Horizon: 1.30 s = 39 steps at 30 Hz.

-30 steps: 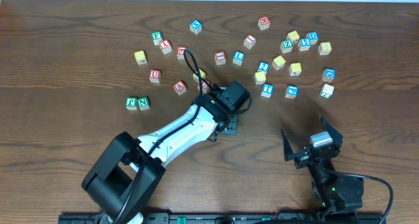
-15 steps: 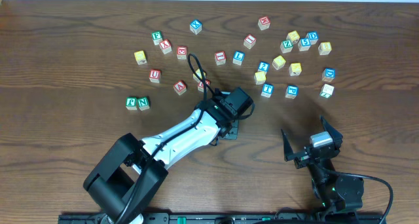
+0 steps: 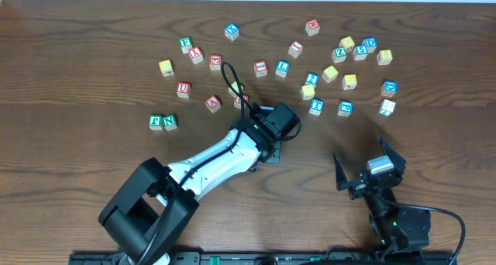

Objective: Spell out ROBOT
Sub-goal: 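Carry the green B block with the left gripper toward the R and O blocks, then align the B block right of the O block with the left gripper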

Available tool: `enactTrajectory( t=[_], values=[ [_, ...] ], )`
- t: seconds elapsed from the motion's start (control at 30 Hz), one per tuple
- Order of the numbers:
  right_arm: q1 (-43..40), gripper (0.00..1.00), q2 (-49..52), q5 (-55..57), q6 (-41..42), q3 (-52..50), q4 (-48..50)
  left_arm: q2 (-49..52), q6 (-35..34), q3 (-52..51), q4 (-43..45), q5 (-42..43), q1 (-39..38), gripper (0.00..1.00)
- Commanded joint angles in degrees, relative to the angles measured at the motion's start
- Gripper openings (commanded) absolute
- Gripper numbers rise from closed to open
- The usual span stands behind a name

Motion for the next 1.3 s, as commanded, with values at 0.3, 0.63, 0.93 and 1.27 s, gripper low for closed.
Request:
enactTrajectory(
  t=[0.3, 0.63, 0.93, 1.27],
  values=[
    [-0.4, 0.99, -0.3, -0.1, 0.6, -0.1, -0.2, 0.6, -0.3, -0.6, 0.5, -3.1, 0.0, 0.18],
    [-0.4, 0.99, -0.3, -0.1, 0.6, -0.1, -0.2, 0.6, -2.1, -0.6, 0.5, -4.6, 0.0, 0.19],
    [-0.4, 0.99, -0.3, -0.1, 0.6, -0.1, -0.2, 0.6, -2.7, -0.6, 0.5, -4.7, 0.0, 0.12],
    [-0.4, 0.99, -0.3, -0.1, 0.6, -0.1, -0.2, 0.6, -4.4, -0.6, -0.2, -6.1, 0.0, 0.12]
  ],
)
